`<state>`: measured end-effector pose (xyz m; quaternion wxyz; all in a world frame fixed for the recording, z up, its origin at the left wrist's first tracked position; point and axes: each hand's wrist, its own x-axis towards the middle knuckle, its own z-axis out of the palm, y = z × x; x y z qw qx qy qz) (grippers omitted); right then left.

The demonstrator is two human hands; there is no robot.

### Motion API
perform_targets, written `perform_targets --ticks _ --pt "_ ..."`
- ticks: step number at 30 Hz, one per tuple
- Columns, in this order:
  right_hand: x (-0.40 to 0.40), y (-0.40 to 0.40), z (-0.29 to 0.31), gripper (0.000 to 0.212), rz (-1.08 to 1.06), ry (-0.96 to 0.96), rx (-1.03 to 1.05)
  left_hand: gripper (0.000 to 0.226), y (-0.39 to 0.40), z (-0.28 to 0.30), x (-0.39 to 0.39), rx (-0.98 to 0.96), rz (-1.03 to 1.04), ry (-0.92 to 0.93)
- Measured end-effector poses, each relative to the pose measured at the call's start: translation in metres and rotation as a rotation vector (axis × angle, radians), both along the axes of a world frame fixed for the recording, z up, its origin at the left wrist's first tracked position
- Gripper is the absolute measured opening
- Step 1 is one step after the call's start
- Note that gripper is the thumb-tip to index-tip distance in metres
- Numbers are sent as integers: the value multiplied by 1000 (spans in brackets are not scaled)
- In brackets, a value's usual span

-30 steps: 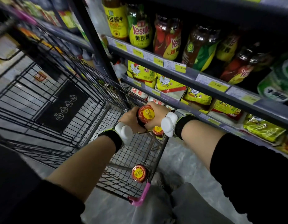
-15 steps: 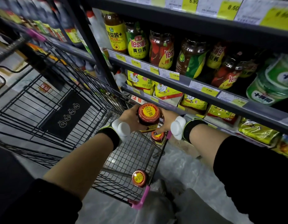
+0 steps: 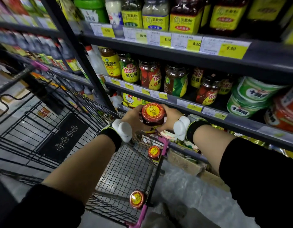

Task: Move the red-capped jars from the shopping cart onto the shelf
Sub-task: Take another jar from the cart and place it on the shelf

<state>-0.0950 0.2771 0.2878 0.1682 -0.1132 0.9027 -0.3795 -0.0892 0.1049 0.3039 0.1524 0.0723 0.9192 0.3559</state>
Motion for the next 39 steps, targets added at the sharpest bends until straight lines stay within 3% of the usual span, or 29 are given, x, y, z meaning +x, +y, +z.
perform_targets --ticks 8,16,32,39 --pt "-8 18 45 92 -63 52 -37 81 13 43 -14 -18 -46 70" --pt "-7 28 99 84 -77 168 0 82 22 83 -20 90 -41 137" --pt "3 47 170 91 -132 376 8 91 39 148 -21 274 -104 355" --pt "12 65 197 89 -223 503 -51 70 56 174 -24 530 -151 355"
